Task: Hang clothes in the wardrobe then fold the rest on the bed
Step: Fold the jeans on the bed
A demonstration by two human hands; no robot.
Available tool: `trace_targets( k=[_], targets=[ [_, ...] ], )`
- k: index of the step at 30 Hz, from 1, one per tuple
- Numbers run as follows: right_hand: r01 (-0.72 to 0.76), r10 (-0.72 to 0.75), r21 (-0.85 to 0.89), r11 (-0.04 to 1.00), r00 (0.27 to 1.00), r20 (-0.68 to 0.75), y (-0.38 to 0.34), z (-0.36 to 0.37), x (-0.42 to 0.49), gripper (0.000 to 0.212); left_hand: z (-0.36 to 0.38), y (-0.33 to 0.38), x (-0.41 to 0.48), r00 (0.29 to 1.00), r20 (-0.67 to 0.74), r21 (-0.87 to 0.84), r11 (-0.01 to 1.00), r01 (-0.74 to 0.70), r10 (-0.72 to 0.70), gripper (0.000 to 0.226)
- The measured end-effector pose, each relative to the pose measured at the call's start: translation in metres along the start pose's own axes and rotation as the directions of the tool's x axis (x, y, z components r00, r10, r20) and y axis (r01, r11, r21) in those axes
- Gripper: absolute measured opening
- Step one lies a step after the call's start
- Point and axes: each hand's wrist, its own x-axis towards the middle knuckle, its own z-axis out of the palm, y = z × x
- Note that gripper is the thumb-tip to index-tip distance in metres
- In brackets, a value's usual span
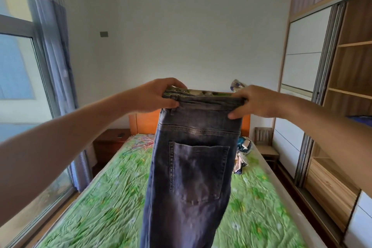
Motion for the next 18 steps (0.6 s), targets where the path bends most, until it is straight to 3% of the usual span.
trace_targets(
  k=[2,4,7,10,13,16,18],
  targets=[
    [0.069,-0.049,0.177,0.982,0.992,-0.116,-0.012,-0.004,0.002,0.010,-0.015,0.003,-0.002,0.999,-0.025,0.211,0.977,-0.022,0.027,0.028],
    [0.184,-0.104,0.315,0.931,0.961,-0.256,-0.025,-0.003,0.004,0.016,-0.029,0.011,-0.005,0.999,-0.048,0.307,0.952,-0.009,0.024,0.025],
    [0.331,-0.120,0.473,0.817,0.898,-0.423,-0.043,0.004,0.007,0.051,-0.045,0.020,-0.006,0.997,-0.076,0.440,0.897,0.035,-0.001,0.031],
    [0.394,-0.110,0.574,0.718,0.878,-0.466,-0.055,0.012,0.011,0.071,-0.041,0.038,0.002,1.000,-0.012,0.404,0.914,0.030,-0.027,0.052],
    [0.402,-0.090,0.563,0.722,0.862,-0.499,-0.060,0.019,0.016,0.072,-0.015,0.052,0.022,1.000,0.018,0.382,0.924,-0.024,0.018,0.061],
    [0.333,-0.077,0.602,0.726,0.909,-0.409,-0.043,0.018,0.013,0.074,0.000,0.050,0.036,0.998,-0.047,0.382,0.924,-0.012,0.033,0.047],
    [0.181,-0.126,0.625,0.759,0.983,-0.132,-0.022,0.023,0.002,0.066,0.000,0.047,0.040,0.997,-0.054,0.361,0.932,-0.029,0.052,0.043]
  ],
)
